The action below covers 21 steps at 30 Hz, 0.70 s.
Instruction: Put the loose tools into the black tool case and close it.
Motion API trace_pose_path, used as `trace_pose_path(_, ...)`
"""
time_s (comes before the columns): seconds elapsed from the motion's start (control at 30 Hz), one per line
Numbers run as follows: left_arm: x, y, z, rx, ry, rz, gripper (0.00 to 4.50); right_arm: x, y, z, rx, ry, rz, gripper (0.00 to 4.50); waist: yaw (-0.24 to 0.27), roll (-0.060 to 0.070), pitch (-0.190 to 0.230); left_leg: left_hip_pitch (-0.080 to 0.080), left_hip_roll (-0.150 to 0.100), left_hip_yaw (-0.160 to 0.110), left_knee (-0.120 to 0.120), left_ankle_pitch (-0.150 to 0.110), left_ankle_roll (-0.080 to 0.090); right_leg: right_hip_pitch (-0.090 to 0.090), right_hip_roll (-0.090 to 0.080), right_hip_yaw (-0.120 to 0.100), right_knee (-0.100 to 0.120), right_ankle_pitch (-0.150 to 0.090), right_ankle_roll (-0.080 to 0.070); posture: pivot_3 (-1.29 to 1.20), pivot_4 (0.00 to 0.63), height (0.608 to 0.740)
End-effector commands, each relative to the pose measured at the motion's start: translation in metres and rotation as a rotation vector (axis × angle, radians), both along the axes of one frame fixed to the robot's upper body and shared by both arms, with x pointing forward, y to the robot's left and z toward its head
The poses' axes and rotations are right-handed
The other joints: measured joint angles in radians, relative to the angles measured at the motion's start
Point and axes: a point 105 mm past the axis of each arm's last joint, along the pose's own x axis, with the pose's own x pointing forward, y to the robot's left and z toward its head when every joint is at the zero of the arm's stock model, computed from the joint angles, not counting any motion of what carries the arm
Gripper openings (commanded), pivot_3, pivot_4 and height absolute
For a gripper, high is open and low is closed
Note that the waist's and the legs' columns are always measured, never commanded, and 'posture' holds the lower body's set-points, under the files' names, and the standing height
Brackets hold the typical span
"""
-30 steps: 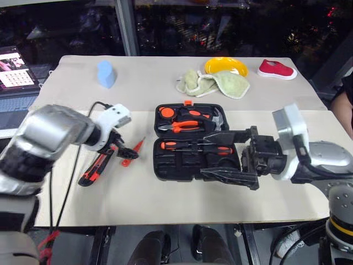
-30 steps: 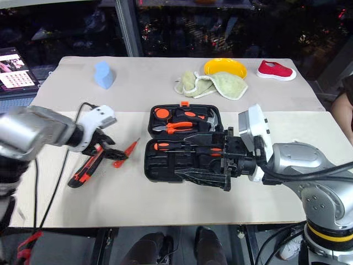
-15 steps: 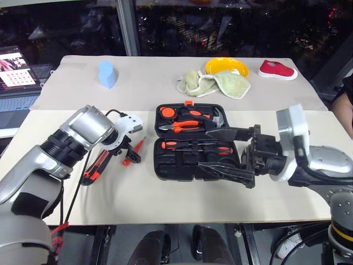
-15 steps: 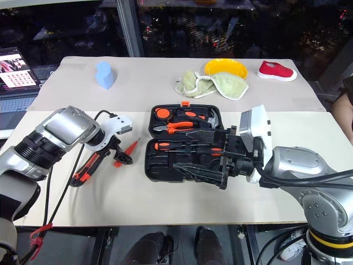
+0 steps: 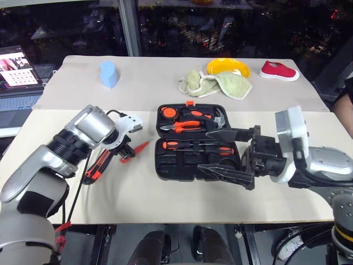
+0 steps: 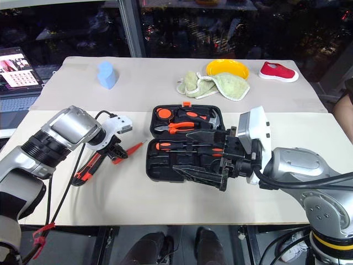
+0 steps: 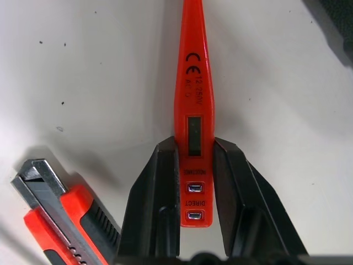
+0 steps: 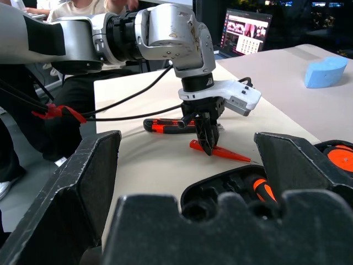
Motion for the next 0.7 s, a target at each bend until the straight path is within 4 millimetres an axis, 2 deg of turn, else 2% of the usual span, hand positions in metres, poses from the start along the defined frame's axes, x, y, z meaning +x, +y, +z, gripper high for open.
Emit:
trace_pose_path(0.03, 0.01, 0.01, 0.023, -0.048, -0.086, -0.019, 0.41, -0.004, -0.005, 0.003, -0.01, -0.014, -0.015, 4.5, -0.001, 0.0, 0.0, 0.0, 0.0, 0.0, 0.0, 0.0, 0.0, 0.0, 0.0, 0.0, 0.0, 0.0, 0.0, 0.0, 0.15, 0.732)
trace_pose_path(0.17, 0.025, 0.008, 0.061, -0.083, -0.286, -0.207, 0.41, 0.001, -0.015, -0.008, -0.052, 0.056, -0.069, 4.5, 0.0, 0.0, 0.0, -0.002, 0.0, 0.0, 0.0, 0.0, 0.0, -0.002, 0.0, 0.0, -0.001, 0.0, 0.0, 0.0, 0.15, 0.732)
trace_pose_path(0.27, 0.02, 0.0, 0.077, -0.111, -0.322, -0.345, 0.41, 0.002, -0.02, -0.015, -0.094, 0.059, -0.104, 4.5, 0.002, -0.001, 0.0, -0.003, 0.0, 0.0, 0.0, 0.0, 0.0, -0.002, -0.001, 0.0, -0.002, 0.0, 0.0, 0.0, 0.15, 0.732)
trace_pose_path(0.37, 0.01, -0.021, 0.084, -0.121, -0.351, -0.569, 0.41, -0.003, -0.022, -0.016, -0.094, 0.068, -0.102, 4.5, 0.004, -0.001, 0.0, -0.002, 0.0, 0.0, 0.0, -0.001, 0.001, -0.002, -0.001, -0.001, -0.002, 0.0, 0.0, 0.0, 0.15, 0.732)
trace_pose_path(0.5, -0.003, -0.071, 0.081, -0.158, -0.333, -0.81, 0.41, 0.001, -0.026, -0.02, -0.118, 0.057, -0.156, 4.5, 0.02, -0.001, 0.0, -0.004, 0.0, 0.0, 0.003, -0.001, 0.002, -0.001, -0.002, -0.002, -0.003, 0.0, 0.0, 0.0, 0.15, 0.732)
trace_pose_path(0.6, -0.011, -0.088, 0.068, -0.118, -0.304, -0.938, 0.41, 0.009, -0.032, -0.025, -0.13, 0.051, -0.222, 4.5, 0.023, -0.001, 0.0, -0.009, 0.001, -0.001, 0.009, -0.003, 0.005, -0.002, -0.002, -0.003, -0.003, 0.001, 0.002, 0.0, 0.15, 0.732)
trace_pose_path(0.7, -0.01, -0.102, 0.052, -0.074, -0.277, -0.962, 0.41, 0.008, -0.033, -0.029, -0.121, 0.065, -0.234, 4.5, 0.02, -0.001, 0.0, -0.009, 0.001, 0.0, 0.01, -0.003, 0.006, -0.002, -0.001, -0.002, -0.003, 0.002, 0.002, 0.0, 0.15, 0.732)
